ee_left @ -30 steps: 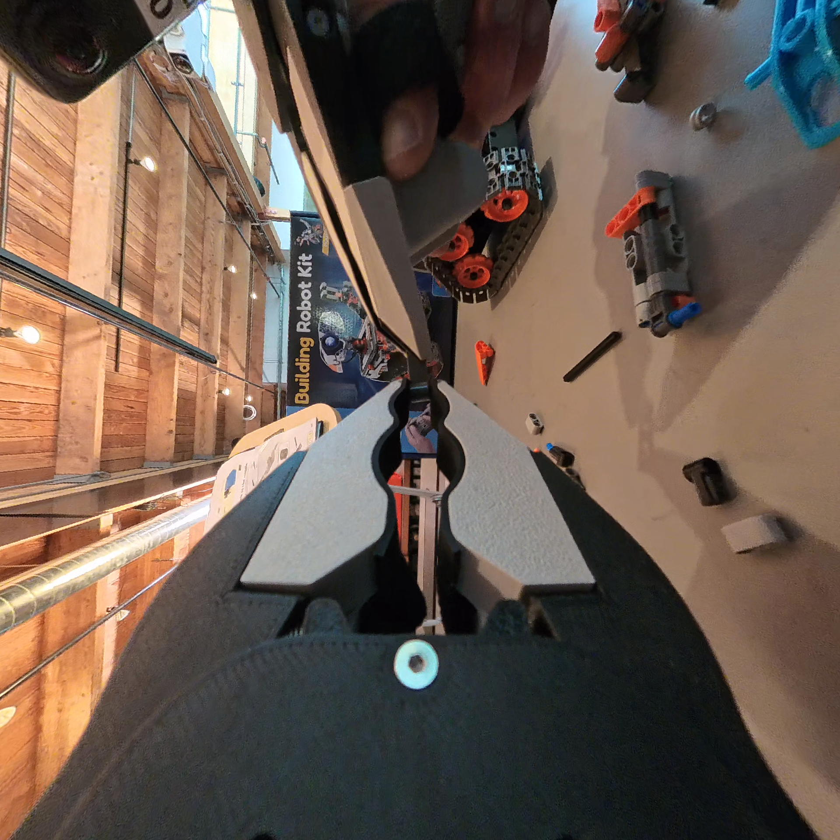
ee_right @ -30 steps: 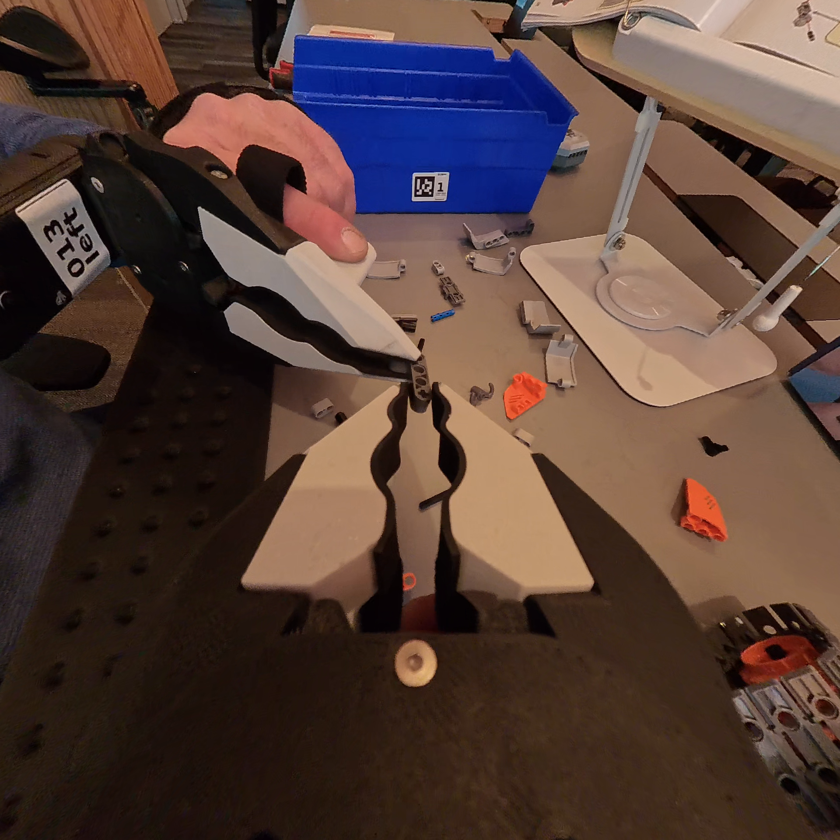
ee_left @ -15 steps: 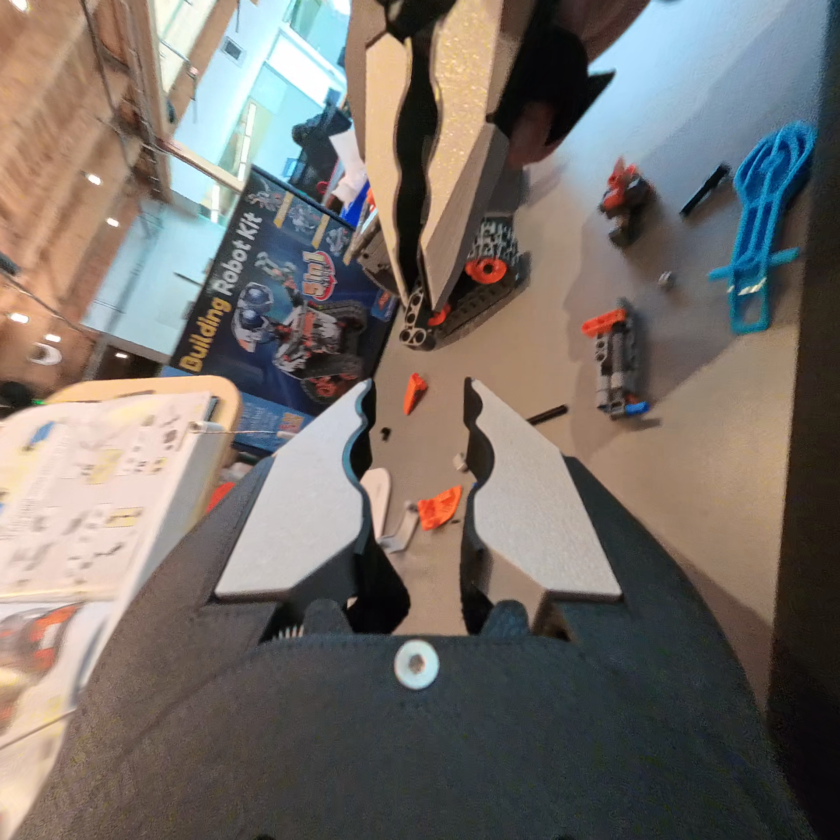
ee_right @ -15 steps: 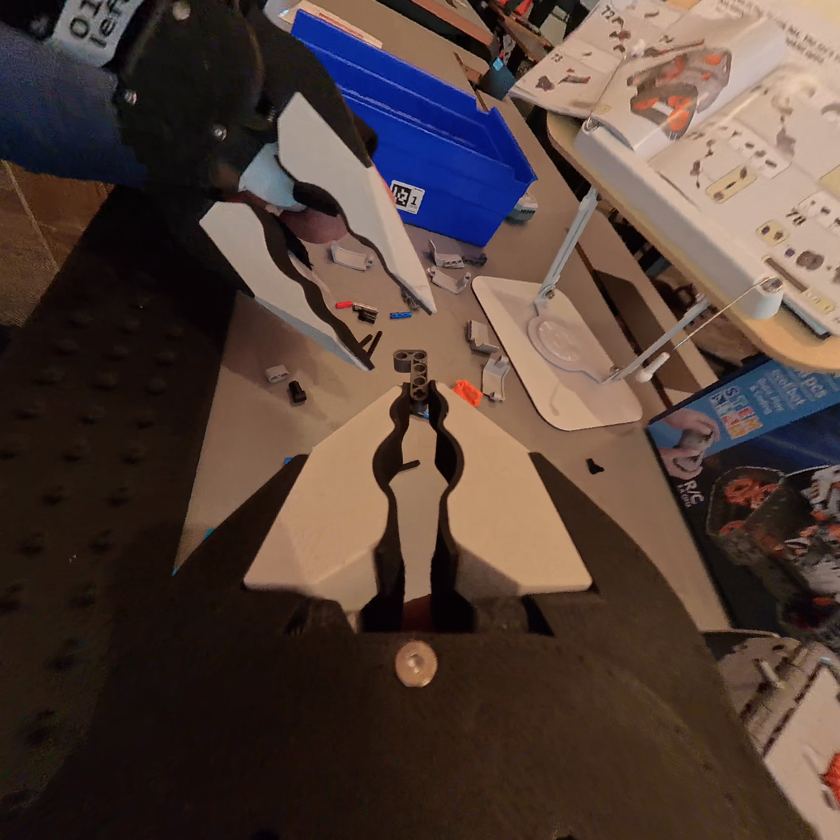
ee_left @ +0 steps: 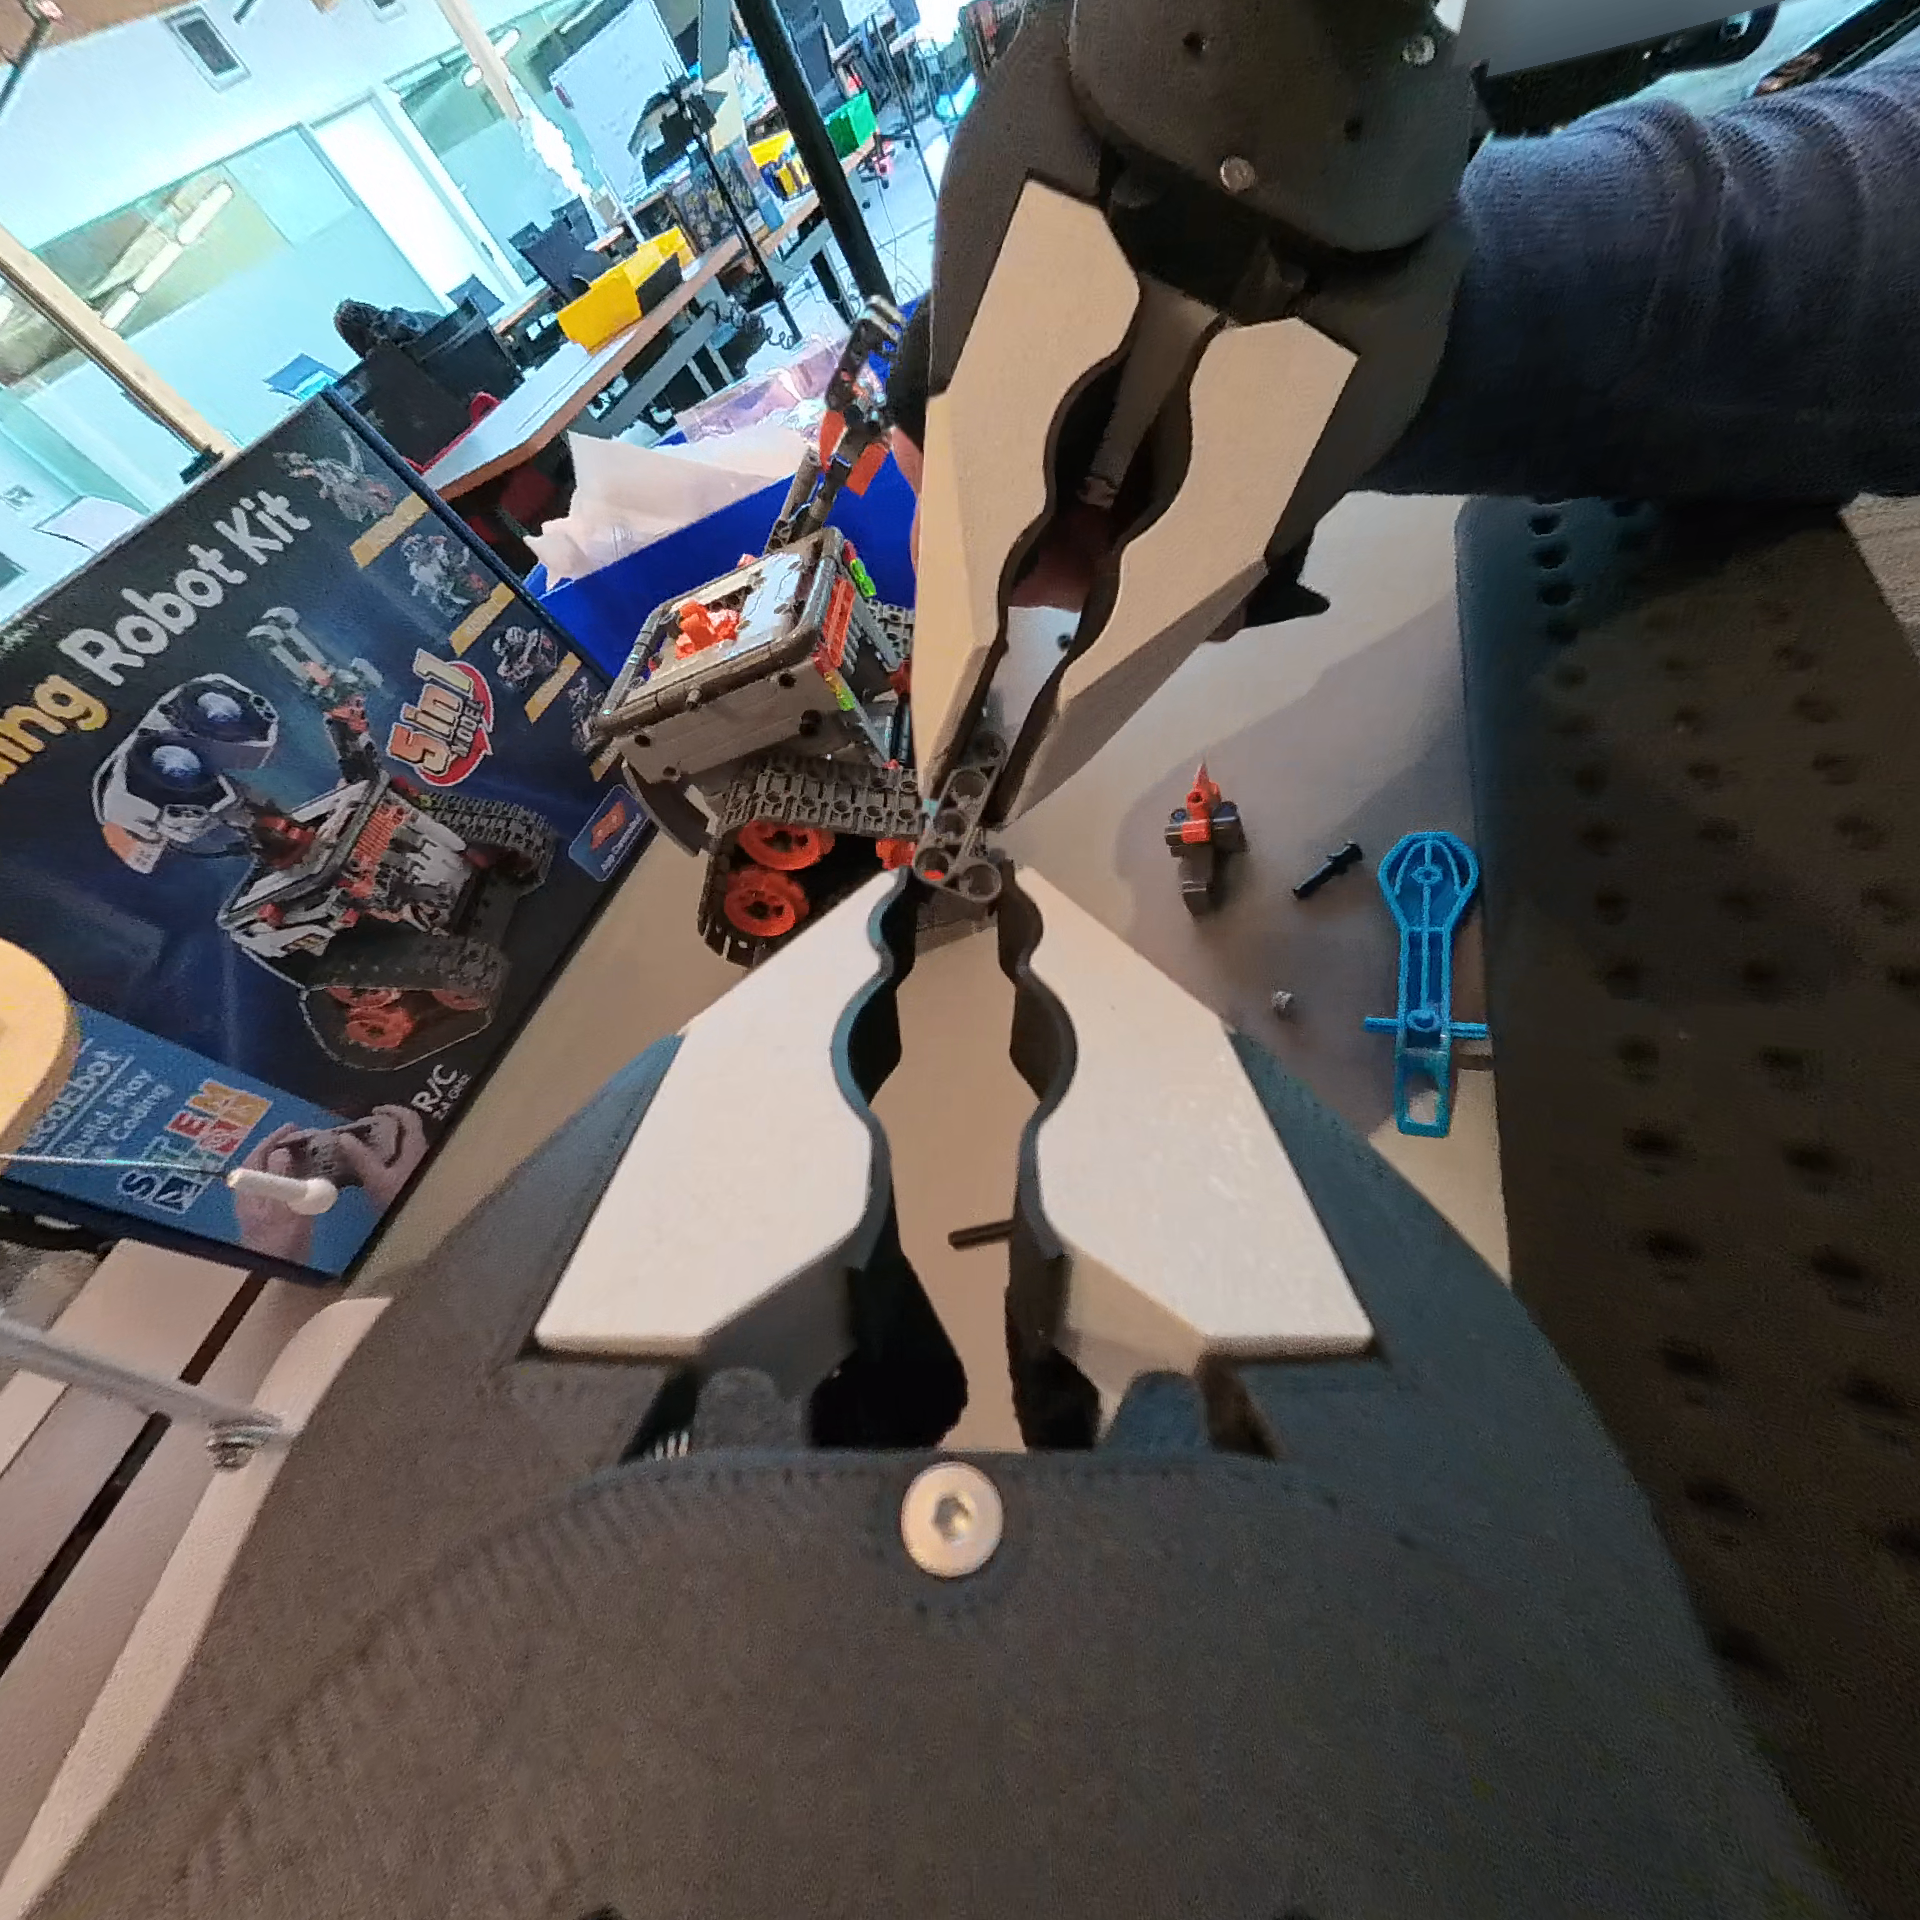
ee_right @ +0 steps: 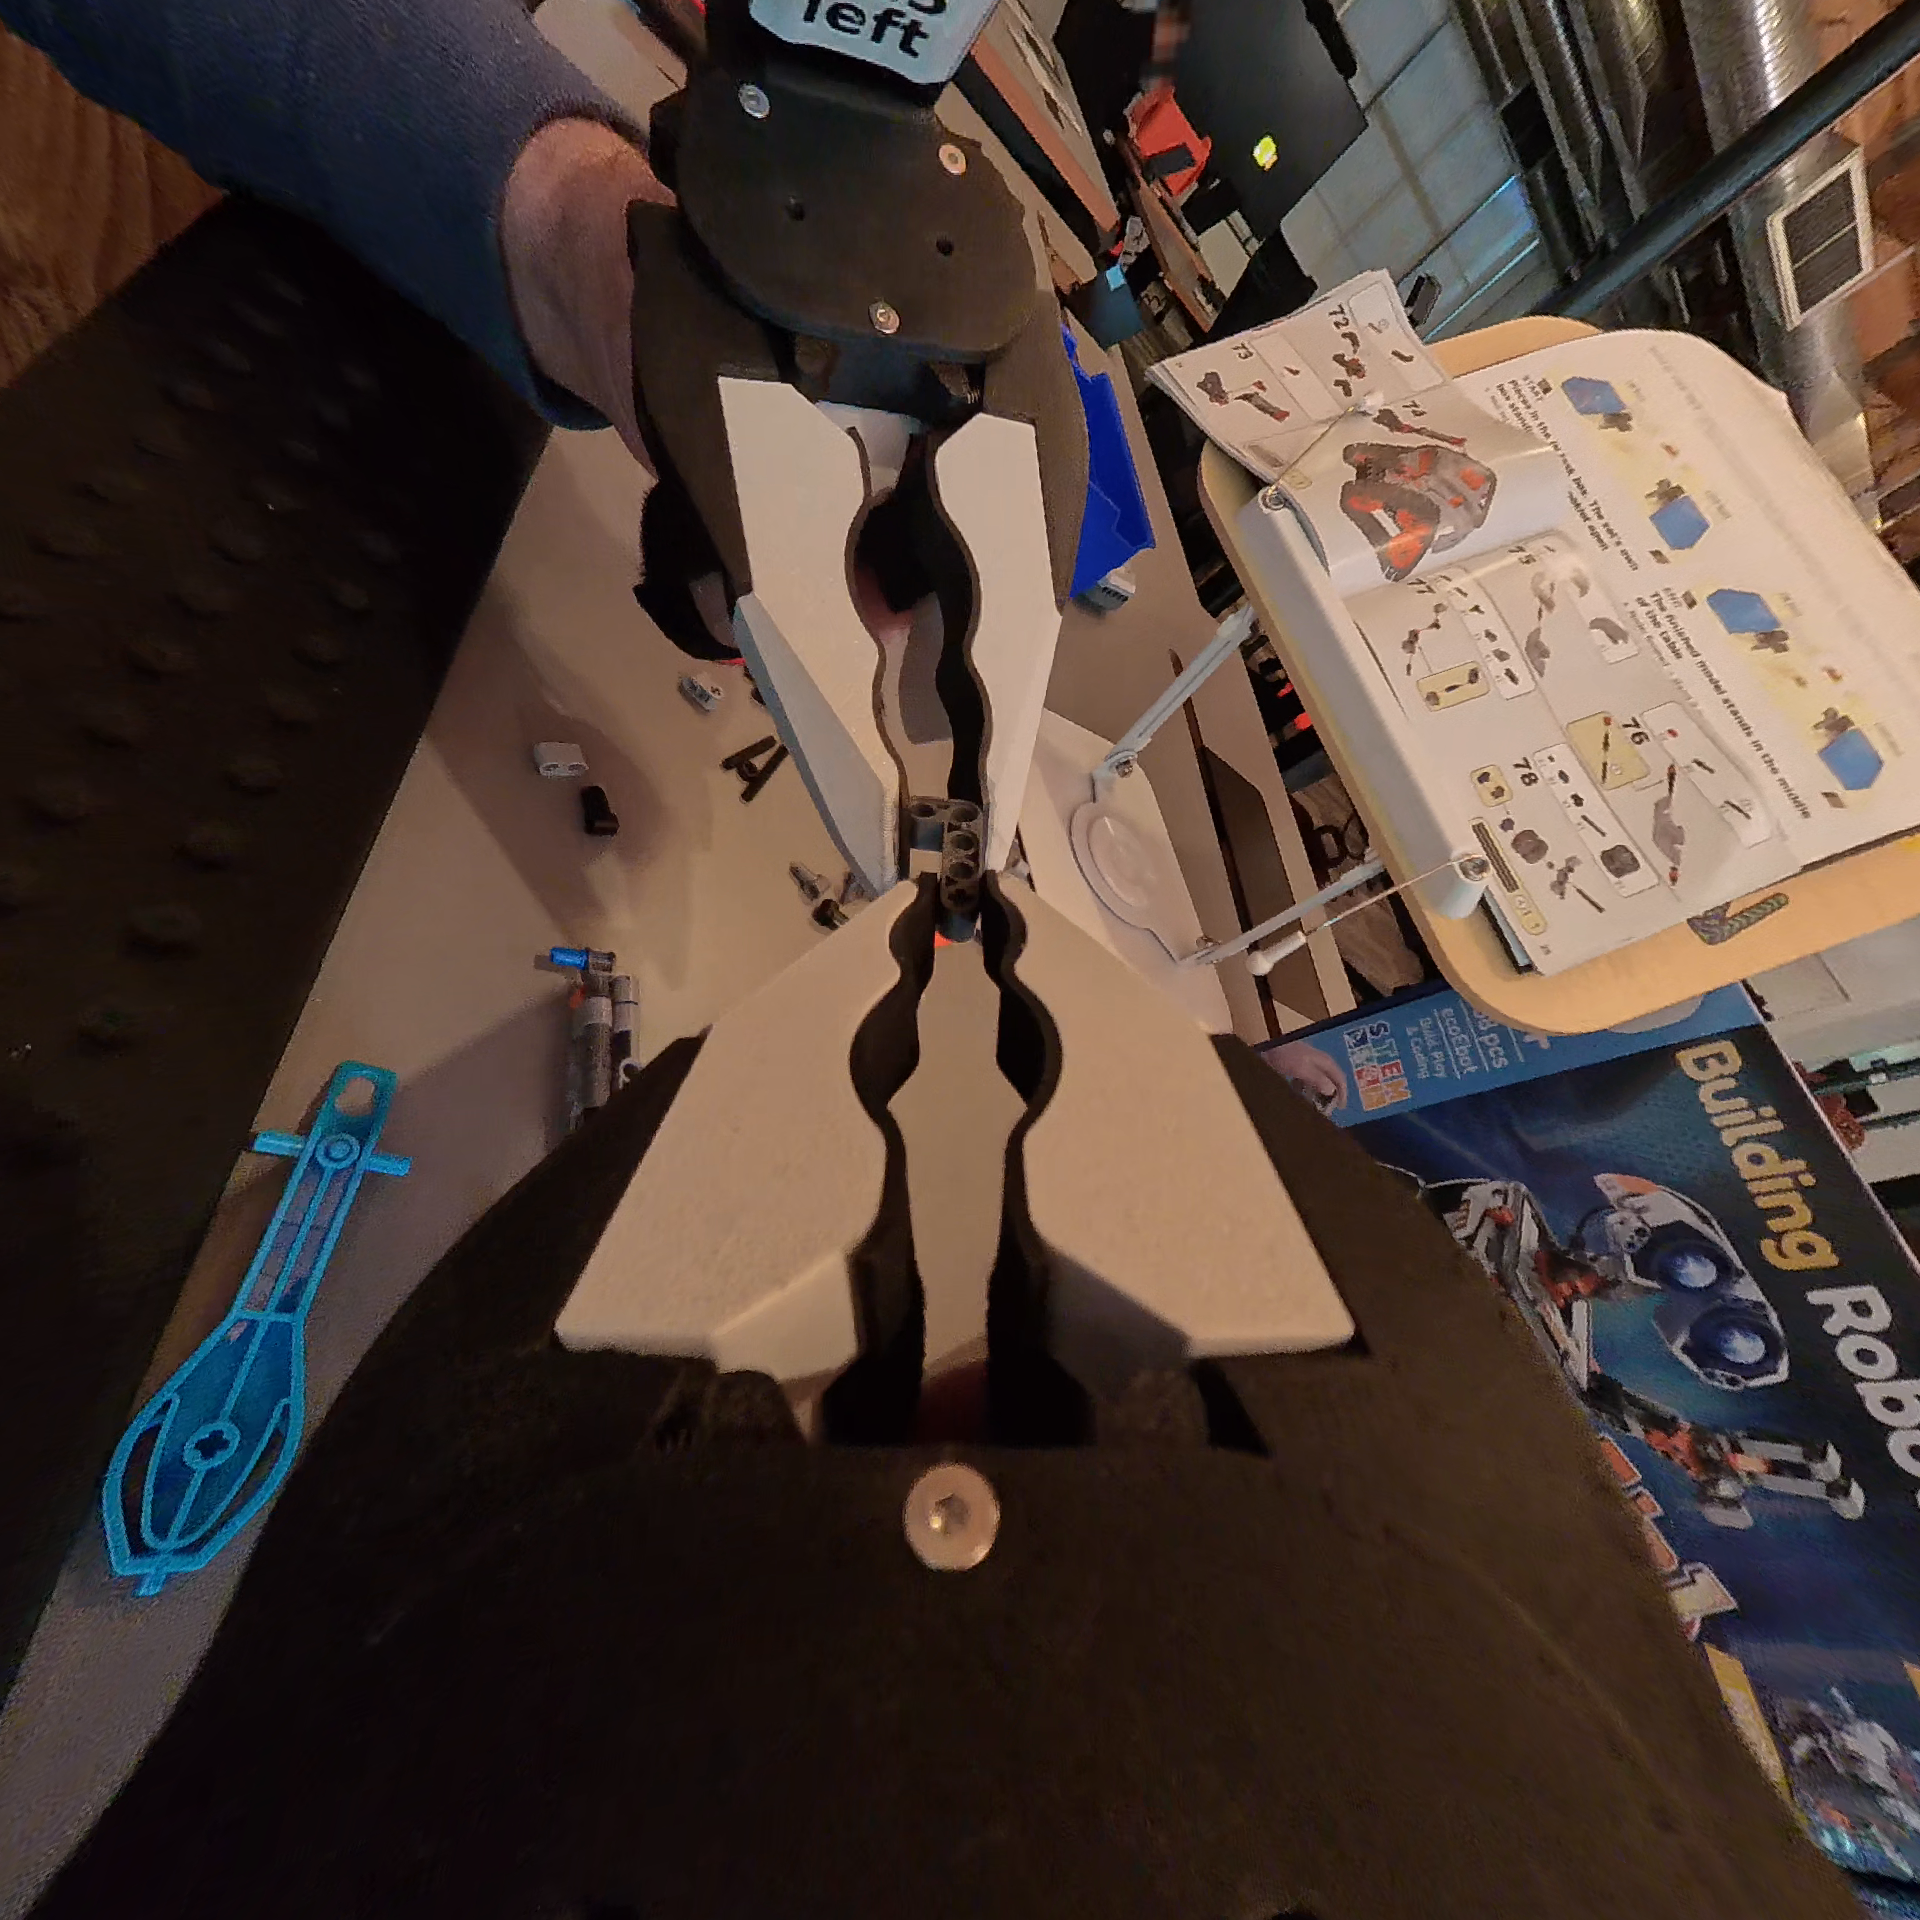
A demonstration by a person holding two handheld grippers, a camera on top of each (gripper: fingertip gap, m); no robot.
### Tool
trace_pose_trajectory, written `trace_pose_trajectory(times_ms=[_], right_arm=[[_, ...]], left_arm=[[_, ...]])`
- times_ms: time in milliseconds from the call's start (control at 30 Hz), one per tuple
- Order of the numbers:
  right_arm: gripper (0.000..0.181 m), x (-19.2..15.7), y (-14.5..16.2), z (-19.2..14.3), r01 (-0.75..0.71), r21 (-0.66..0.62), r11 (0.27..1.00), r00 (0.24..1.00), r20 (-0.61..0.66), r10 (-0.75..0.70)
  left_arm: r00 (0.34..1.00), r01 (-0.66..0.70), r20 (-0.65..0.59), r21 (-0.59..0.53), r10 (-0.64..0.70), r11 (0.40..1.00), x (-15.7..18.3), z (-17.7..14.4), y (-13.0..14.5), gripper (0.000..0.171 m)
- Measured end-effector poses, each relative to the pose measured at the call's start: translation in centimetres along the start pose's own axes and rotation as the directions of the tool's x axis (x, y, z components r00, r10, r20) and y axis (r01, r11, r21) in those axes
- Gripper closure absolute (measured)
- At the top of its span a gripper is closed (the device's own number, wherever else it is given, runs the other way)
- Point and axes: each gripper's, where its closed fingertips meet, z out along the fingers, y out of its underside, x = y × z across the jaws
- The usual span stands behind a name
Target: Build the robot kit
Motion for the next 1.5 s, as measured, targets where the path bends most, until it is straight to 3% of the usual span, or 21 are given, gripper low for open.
trace_pose_trajectory(times_ms=[100,233,333,433,500,667,833,933,1067,1200,1333,1400,1500], right_arm=[[0.167,0.3,0.8,-0.1,-0.083,-0.035,0.996,0.996,0.018,0.084],[0.148,0.5,0.8,-0.5,-0.379,-0.022,0.925,0.919,0.112,0.379],[0.150,-0.2,0.6,-0.1,-0.493,-0.030,0.869,0.855,0.169,0.491],[0.172,-0.8,-0.2,0.4,-0.564,-0.020,0.825,0.801,0.226,0.554],[0.171,-0.9,-0.6,0.5,-0.594,-0.017,0.805,0.777,0.249,0.578],[0.173,-1.2,-0.7,1.1,-0.575,-0.048,0.817,0.786,0.244,0.568],[0.174,0.0,-0.3,3.1,-0.576,-0.084,0.813,0.795,0.174,0.582],[0.174,0.8,0.2,4.8,-0.552,-0.009,0.834,0.829,0.101,0.550],[0.174,-0.2,1.5,5.7,-0.523,0.037,0.851,0.852,0.048,0.521],[0.174,-0.2,0.7,5.0,-0.470,0.144,0.871,0.882,0.024,0.472],[0.175,-0.7,1.4,5.6,-0.461,0.143,0.876,0.886,0.032,0.462],[0.175,-0.5,0.9,5.6,-0.471,0.183,0.863,0.881,0.037,0.472],[0.175,-0.5,1.4,6.0,-0.487,0.172,0.856,0.872,0.042,0.487]], left_arm=[[0.994,-0.085,0.069,-0.030,0.087,0.996,-0.9,0.2,0.2,0.159],[0.911,-0.341,0.188,-0.161,0.368,0.926,-1.6,0.1,1.0,0.159],[0.877,-0.402,0.201,-0.191,0.437,0.895,-0.8,0.2,0.8,0.159],[0.848,-0.441,0.230,-0.196,0.478,0.876,-0.4,-0.4,0.0,0.159],[0.824,-0.473,0.246,-0.198,0.511,0.858,-0.3,-0.9,-0.3,0.160],[0.739,-0.562,0.262,-0.268,0.621,0.782,-0.5,-1.4,0.2,0.160],[0.771,-0.507,0.316,-0.222,0.554,0.833,-2.6,-1.7,1.2,0.161],[0.771,-0.497,0.342,-0.205,0.537,0.843,-4.1,-1.9,2.3,0.158],[0.868,-0.359,0.312,-0.147,0.387,0.922,-3.6,-1.4,4.5,0.156],[0.928,-0.235,0.290,-0.028,0.233,0.972,-3.0,-1.3,3.7,0.156],[0.948,-0.204,0.247,-0.019,0.202,0.979,-2.8,-1.0,4.9,0.156],[0.960,-0.172,0.231,0.053,0.156,0.984,-2.7,-1.3,4.2,0.158],[0.970,-0.143,0.207,0.042,0.131,0.989,-2.9,-1.0,5.0,0.158]])
